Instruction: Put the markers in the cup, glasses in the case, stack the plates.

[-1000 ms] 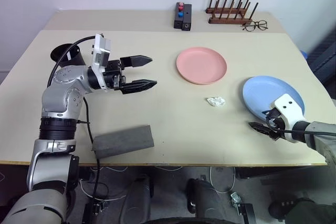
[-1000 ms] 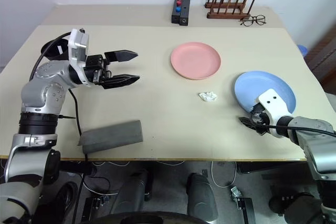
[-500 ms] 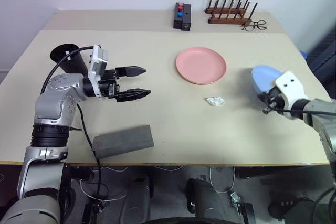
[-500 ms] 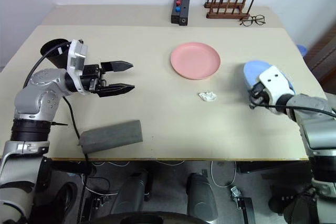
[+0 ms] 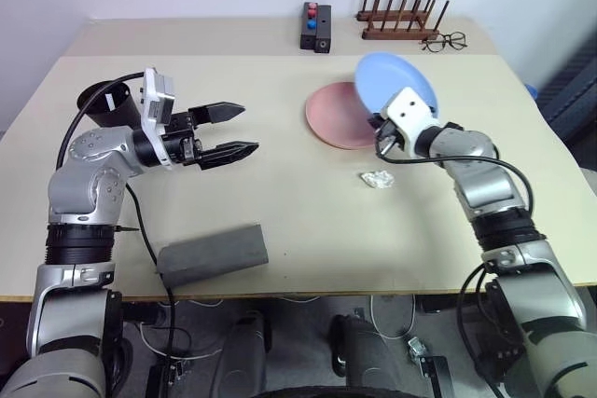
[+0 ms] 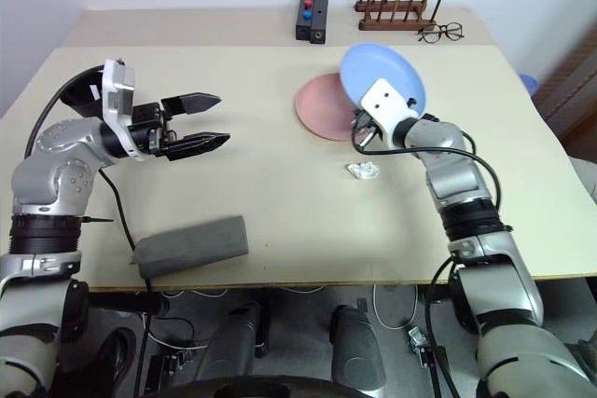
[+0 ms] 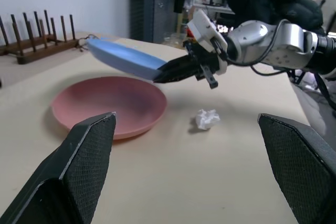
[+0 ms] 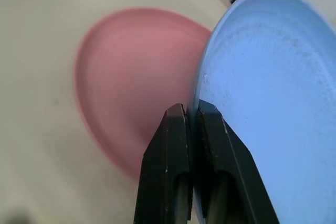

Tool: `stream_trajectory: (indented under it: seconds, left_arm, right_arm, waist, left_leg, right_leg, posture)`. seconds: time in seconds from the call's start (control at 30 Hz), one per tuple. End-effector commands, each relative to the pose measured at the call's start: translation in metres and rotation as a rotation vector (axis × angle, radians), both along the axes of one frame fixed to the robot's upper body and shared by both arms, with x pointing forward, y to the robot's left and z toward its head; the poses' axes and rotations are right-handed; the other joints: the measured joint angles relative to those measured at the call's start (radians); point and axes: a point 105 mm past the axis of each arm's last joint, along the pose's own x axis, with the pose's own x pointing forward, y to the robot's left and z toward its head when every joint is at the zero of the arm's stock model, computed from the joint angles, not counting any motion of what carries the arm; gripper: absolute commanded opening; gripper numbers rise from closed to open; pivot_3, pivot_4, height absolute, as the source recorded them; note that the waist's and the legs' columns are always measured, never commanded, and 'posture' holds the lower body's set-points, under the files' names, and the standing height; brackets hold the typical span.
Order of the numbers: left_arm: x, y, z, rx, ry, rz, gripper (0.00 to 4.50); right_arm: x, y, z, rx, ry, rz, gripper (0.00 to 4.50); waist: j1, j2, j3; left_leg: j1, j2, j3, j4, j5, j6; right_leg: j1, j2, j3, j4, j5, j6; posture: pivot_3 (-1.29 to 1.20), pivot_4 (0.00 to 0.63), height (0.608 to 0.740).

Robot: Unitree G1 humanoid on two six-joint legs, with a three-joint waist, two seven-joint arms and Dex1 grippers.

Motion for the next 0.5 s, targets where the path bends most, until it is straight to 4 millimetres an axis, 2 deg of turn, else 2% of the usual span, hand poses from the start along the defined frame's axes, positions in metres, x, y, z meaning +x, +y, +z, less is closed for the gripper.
stream_trajectory:
  seconds: [0.03, 0.13, 0.2, 0.23, 0.33, 0.5]
  left_arm:
    - [-0.007, 0.004, 0.012, -0.008, -0.046, 0.016, 4.50]
    - [-0.009, 0.007, 0.013, -0.014, -0.032, 0.028, 4.50]
    - [-0.010, 0.009, 0.013, -0.019, -0.020, 0.035, 4.50]
    - [-0.011, 0.009, 0.012, -0.017, -0.019, 0.037, 4.50]
    - [-0.013, 0.010, 0.012, -0.018, -0.015, 0.044, 4.50]
    - [-0.013, 0.010, 0.013, -0.018, -0.013, 0.046, 4.50]
  right_arm:
    - [0.001, 0.031, -0.001, -0.038, -0.018, 0.107, 0.07]
    - [0.006, 0.036, -0.011, -0.051, -0.008, 0.106, 0.07]
    - [0.009, 0.038, -0.018, 0.004, 0.065, 0.102, 0.07]
    - [0.011, 0.037, -0.023, -0.008, 0.077, 0.097, 0.34]
    - [0.013, 0.036, -0.024, 0.007, 0.089, 0.095, 1.36]
    - [0.014, 0.032, 0.005, 0.095, 0.013, 0.094, 3.88]
  waist:
    - [-0.004, 0.000, 0.000]
    - [-0.001, 0.000, 0.000]
    - [0.002, 0.000, 0.000]
    - [0.002, 0.000, 0.000]
    - [0.003, 0.000, 0.000]
    - [-0.001, 0.001, 0.000]
  left_leg:
    - [0.001, 0.000, 0.000, 0.000, 0.000, 0.000]
    - [0.001, 0.000, 0.000, -0.001, 0.000, 0.000]
    - [0.001, 0.000, 0.000, -0.001, 0.001, -0.001]
    - [0.001, 0.000, 0.000, -0.001, 0.001, -0.001]
    - [0.001, 0.000, 0.000, -0.001, 0.001, -0.001]
    - [0.001, 0.000, 0.000, -0.001, 0.001, -0.001]
  right_leg:
    - [0.000, 0.000, 0.000, 0.001, 0.000, 0.000]
    - [0.000, 0.001, 0.000, 0.002, 0.000, 0.000]
    - [0.000, 0.001, 0.000, 0.002, 0.000, 0.000]
    - [0.000, 0.001, 0.000, 0.001, 0.000, 0.000]
    - [0.001, 0.001, 0.000, 0.001, 0.000, -0.001]
    - [0.000, 0.001, 0.000, 0.001, 0.000, 0.000]
  posture:
    - [0.00, 0.150, 0.740]
    - [0.00, 0.150, 0.740]
    - [0.00, 0.150, 0.740]
    - [0.00, 0.150, 0.740]
    - [0.00, 0.150, 0.740]
    - [0.00, 0.150, 0.740]
